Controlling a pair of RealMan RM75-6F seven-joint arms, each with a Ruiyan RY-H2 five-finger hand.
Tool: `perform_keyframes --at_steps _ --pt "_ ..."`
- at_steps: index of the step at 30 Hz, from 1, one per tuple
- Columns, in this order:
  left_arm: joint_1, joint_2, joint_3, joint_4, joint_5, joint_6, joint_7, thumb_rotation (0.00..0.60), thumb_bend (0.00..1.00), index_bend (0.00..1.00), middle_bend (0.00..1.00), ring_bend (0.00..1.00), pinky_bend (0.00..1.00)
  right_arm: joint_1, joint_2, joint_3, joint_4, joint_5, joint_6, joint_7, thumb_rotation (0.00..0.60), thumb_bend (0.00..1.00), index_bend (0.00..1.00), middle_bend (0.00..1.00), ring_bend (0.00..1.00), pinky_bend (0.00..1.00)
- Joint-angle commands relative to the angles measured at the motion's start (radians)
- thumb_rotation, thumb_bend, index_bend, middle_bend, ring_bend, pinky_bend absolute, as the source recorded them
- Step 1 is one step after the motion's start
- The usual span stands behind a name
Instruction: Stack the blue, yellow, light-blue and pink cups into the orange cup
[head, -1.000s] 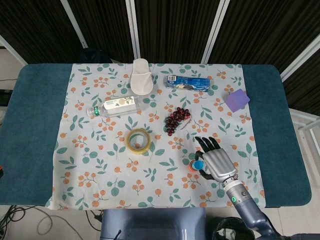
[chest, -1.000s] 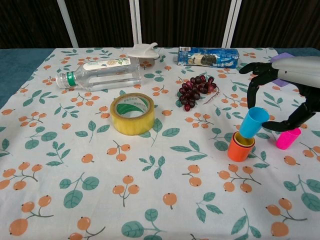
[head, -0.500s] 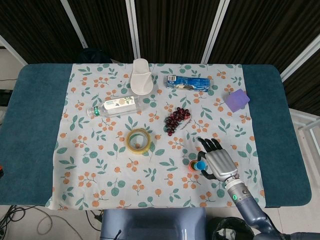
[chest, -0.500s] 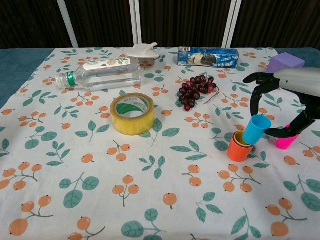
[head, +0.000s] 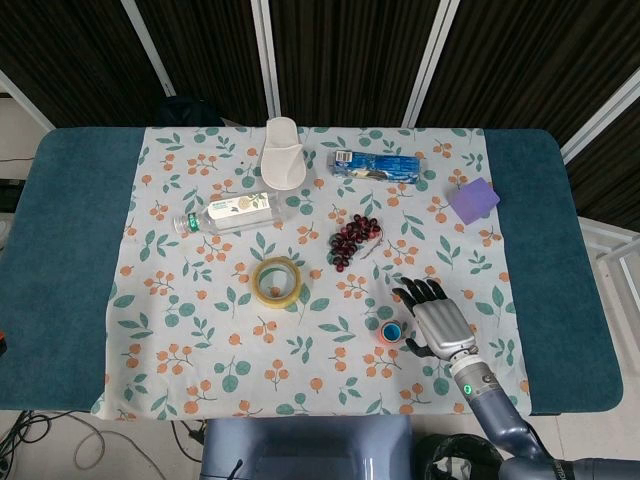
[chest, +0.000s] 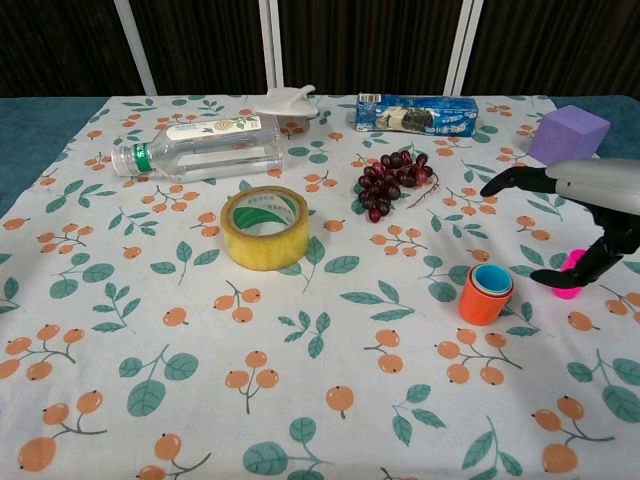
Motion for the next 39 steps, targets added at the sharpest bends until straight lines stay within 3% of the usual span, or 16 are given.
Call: perform_keyframes --at_steps 1,12,21,39 --pt "0.0 0.0 0.0 0.0 0.0 0.0 0.0 0.6 0.81 0.08 0.0 0.0 0.08 0.001 0.014 0.015 -0.004 0.013 0.008 -0.006 0.6 0.4 0.09 0.0 0.0 0.0" --pt "0.0 0.0 0.0 -0.001 0.001 0.001 -0.001 0.6 0.81 0.08 0.0 0.0 0.08 0.001 0.058 0.053 0.067 0.122 -0.015 0.014 0.6 0.39 0.27 0.0 0.0 0.0" --pt "0.0 -0.001 0.002 -0.002 0.002 0.0 0.006 0.6 0.81 0.08 0.0 0.0 0.08 -0.017 0.056 0.035 0.117 0.13 -0.046 0.045 0.6 0.4 0.32 0.0 0.0 0.0" --pt "0.0 -0.002 0.002 -0.001 0.0 -0.002 0.007 0.6 0.81 0.08 0.0 0.0 0.08 -0.034 0.023 0.024 0.174 0.127 -0.07 0.07 0.6 0.39 0.33 0.0 0.0 0.0"
